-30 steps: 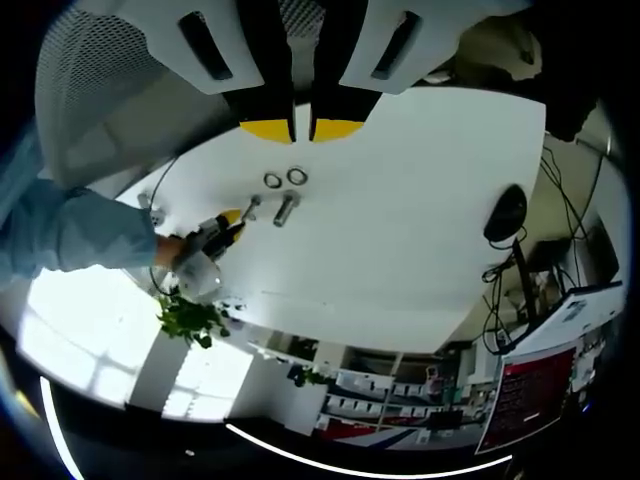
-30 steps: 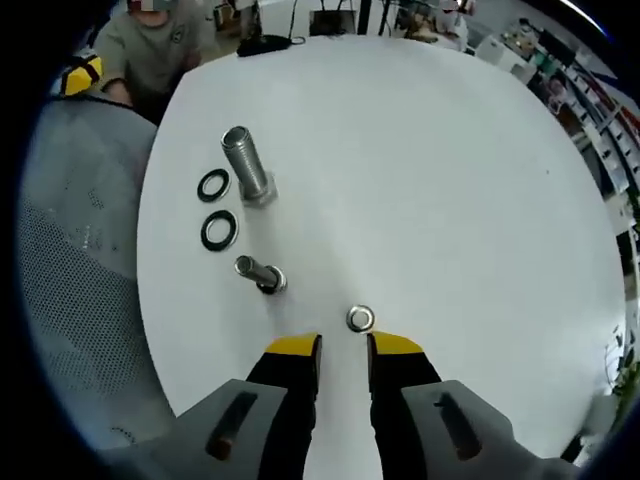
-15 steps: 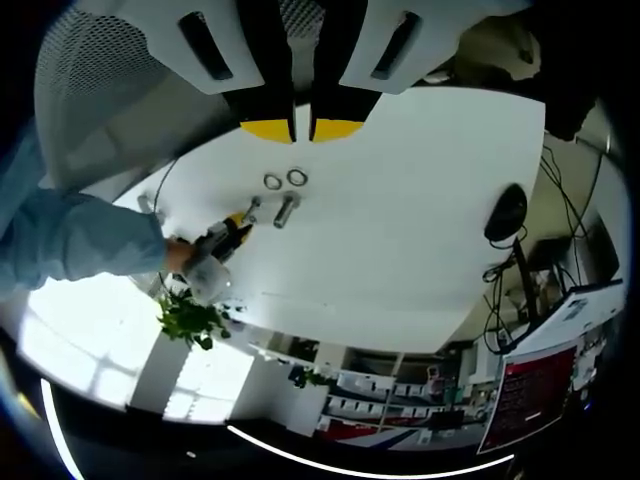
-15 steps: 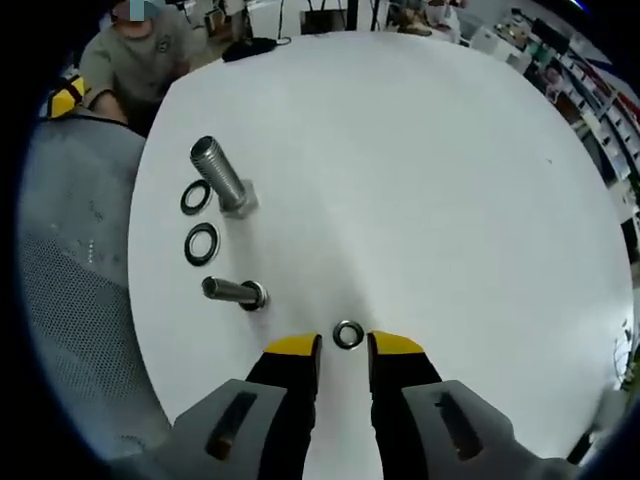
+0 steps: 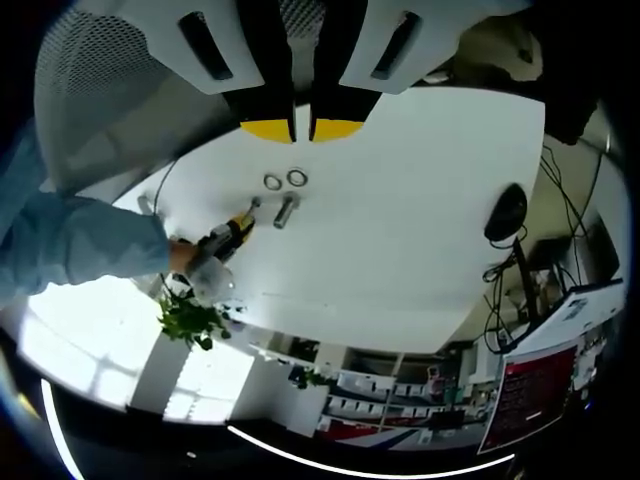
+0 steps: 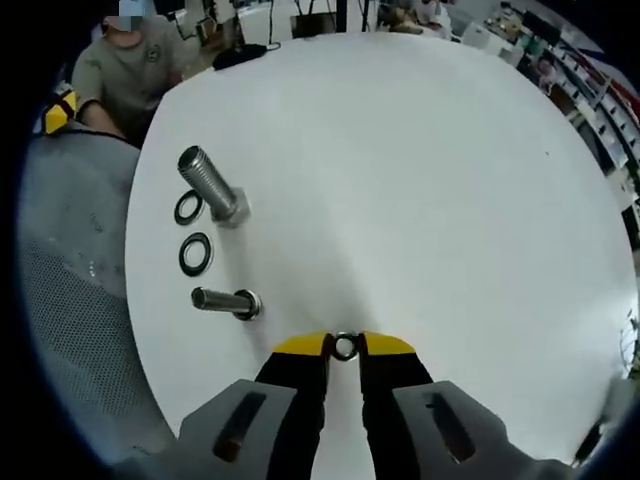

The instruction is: Place the washer onto the threaded stud by aligning its center hole with the stud, sliding it down to the base, and recovering from edge contact or off-axis alignment until the washer reaches the visible bottom stop.

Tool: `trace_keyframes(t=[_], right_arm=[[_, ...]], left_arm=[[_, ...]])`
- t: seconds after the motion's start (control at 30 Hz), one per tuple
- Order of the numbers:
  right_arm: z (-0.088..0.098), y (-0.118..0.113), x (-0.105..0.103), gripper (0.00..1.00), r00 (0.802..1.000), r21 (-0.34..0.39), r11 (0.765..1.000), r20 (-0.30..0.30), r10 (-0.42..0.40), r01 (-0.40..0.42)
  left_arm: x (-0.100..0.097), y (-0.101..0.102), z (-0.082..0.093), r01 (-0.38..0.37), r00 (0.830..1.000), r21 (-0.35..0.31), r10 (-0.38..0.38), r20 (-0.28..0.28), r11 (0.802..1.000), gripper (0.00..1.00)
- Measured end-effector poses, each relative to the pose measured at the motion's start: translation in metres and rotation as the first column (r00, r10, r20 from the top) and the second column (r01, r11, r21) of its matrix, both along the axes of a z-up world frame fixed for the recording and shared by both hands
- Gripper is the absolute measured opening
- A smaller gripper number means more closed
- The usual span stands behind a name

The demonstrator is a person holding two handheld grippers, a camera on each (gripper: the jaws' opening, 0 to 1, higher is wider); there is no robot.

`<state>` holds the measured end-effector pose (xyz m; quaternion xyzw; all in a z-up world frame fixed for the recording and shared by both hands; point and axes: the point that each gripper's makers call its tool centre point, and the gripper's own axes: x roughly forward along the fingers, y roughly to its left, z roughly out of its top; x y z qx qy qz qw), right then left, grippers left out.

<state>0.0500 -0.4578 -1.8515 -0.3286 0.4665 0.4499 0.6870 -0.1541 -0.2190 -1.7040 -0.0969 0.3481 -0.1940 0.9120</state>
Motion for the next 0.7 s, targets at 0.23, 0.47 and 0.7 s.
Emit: trace_keyframes(t=[0.23, 0.47, 0.7], right_arm=[[-0.0007, -0.0006, 0.0009, 0.12, 1.000, -0.003, 1.000, 0.002, -0.005, 0.005], [-0.0004, -0.0010, -0.0016, 0.12, 1.000, 0.011, 1.000, 0.028, 0.004, -0.004], [-0.0003, -0.0018, -0.0041, 0.12, 0.999, 0.021, 1.000, 0.041, -0.009, 0.008]], left_arm=[[-0.0003, -0.0002, -0.0002, 0.000, 1.000, 0.000, 0.000, -0.002, 1.000, 0.03], [-0.0002, -0.0002, 0.0001, -0.001, 1.000, -0.001, 0.001, 0.000, 1.000, 0.03], [0.0002, -0.0002, 0.0007, -0.002, 1.000, -0.003, 0.002, 0.004, 1.000, 0.03]])
